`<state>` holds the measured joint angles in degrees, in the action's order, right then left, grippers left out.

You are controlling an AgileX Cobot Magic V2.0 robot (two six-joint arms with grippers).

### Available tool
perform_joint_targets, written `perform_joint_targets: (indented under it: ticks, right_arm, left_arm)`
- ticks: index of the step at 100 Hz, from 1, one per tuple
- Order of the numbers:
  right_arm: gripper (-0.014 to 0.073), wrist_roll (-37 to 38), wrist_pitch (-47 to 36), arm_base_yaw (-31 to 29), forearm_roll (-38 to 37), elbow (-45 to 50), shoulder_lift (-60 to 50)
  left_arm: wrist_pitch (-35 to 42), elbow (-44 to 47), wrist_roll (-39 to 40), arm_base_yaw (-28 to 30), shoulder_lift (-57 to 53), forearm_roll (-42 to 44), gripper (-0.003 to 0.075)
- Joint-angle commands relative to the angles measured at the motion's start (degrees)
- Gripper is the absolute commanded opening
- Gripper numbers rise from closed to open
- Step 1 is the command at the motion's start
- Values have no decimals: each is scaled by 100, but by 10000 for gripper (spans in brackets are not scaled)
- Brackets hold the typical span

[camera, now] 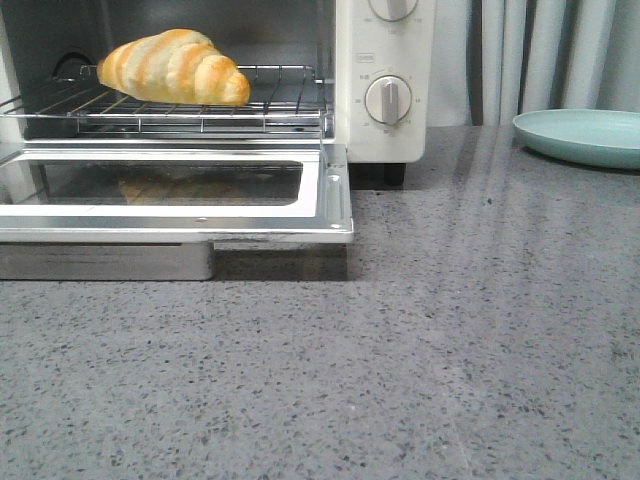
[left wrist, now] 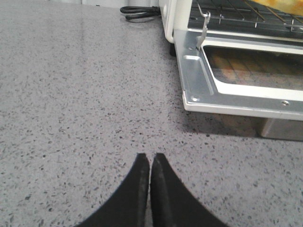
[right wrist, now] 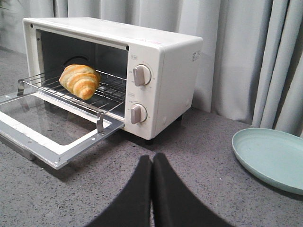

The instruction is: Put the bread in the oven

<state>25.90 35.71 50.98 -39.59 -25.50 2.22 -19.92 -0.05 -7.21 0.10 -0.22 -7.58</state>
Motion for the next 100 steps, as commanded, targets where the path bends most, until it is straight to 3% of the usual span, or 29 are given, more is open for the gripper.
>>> perform_joint_targets:
  ticks: [1, 100]
  right_arm:
    - [-69, -21, -338, -32, -234, -122, 90]
    - [-69, -21, -338, -32, -234, -122, 90]
  left_arm:
    - [265, 139, 99, 19, -169, 18, -21]
    - [240, 139, 99, 19, -169, -116, -21]
